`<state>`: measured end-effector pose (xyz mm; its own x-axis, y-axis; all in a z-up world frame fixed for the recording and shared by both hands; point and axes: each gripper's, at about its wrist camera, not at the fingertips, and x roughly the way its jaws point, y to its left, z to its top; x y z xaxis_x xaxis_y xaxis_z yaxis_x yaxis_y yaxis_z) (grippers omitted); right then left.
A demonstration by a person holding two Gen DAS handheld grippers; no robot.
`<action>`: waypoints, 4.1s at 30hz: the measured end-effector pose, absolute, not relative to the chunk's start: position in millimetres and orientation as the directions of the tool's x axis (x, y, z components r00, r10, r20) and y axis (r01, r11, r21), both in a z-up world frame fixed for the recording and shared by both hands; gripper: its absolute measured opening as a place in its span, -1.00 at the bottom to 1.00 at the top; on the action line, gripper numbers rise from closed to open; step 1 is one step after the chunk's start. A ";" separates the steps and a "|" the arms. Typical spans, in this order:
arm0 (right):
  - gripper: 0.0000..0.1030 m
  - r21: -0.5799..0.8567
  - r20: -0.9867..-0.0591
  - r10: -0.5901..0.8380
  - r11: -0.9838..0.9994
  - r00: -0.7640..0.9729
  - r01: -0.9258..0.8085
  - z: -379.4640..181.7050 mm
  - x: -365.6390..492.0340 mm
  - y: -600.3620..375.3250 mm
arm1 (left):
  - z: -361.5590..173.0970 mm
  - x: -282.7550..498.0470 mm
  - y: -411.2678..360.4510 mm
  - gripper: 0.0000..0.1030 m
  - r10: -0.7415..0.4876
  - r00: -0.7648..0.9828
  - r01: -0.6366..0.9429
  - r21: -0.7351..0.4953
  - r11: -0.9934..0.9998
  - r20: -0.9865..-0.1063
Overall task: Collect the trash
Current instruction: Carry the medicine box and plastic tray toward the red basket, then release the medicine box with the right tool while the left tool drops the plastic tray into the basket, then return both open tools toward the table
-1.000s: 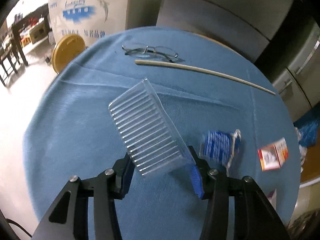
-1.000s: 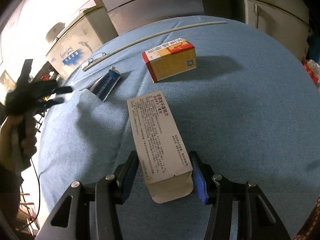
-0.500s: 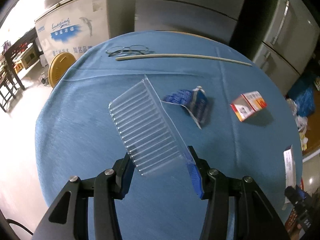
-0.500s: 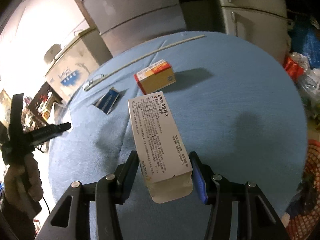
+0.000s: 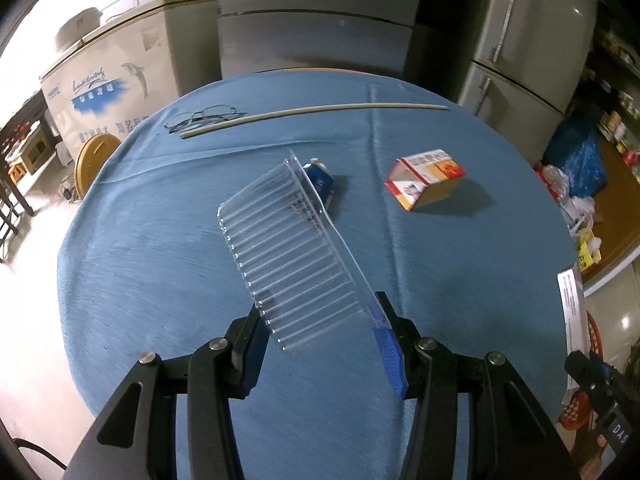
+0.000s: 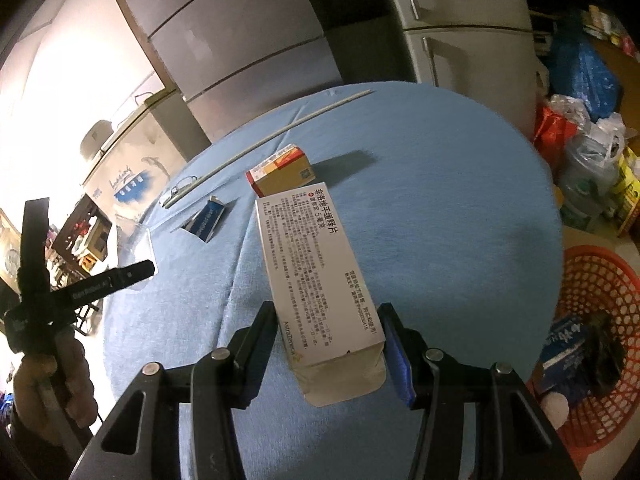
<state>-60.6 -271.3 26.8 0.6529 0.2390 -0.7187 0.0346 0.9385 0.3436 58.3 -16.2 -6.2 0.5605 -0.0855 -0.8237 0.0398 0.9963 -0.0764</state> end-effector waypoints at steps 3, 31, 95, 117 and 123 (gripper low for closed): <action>0.05 0.347 -0.709 0.231 0.937 0.667 0.045 29.7 -69.3 -276.1 | -6.0 50.7 -26.2 0.00 -0.093 0.561 0.063 -0.070 0.996 -0.822; 0.05 0.351 -0.683 0.139 0.924 0.717 0.155 32.8 -126.5 -315.8 | -5.1 3.6 -81.6 -0.01 -0.157 0.562 0.195 -0.054 0.979 -0.812; 0.25 0.320 -0.814 -0.198 0.631 0.546 0.706 -43.0 -206.7 -554.1 | -24.9 -36.3 -399.8 0.00 -0.399 0.319 0.755 -0.023 0.655 -0.860; 0.27 0.321 -0.769 -0.257 0.637 0.585 0.701 -2.2 -220.0 -539.3 | -28.4 -33.1 -401.4 0.47 -0.378 0.309 0.752 -0.020 0.659 -0.873; 0.29 0.312 -0.754 -0.241 0.687 0.611 0.656 8.7 -204.6 -512.6 | -12.2 -24.5 -365.2 0.47 -0.377 0.366 0.702 -0.014 0.712 -0.851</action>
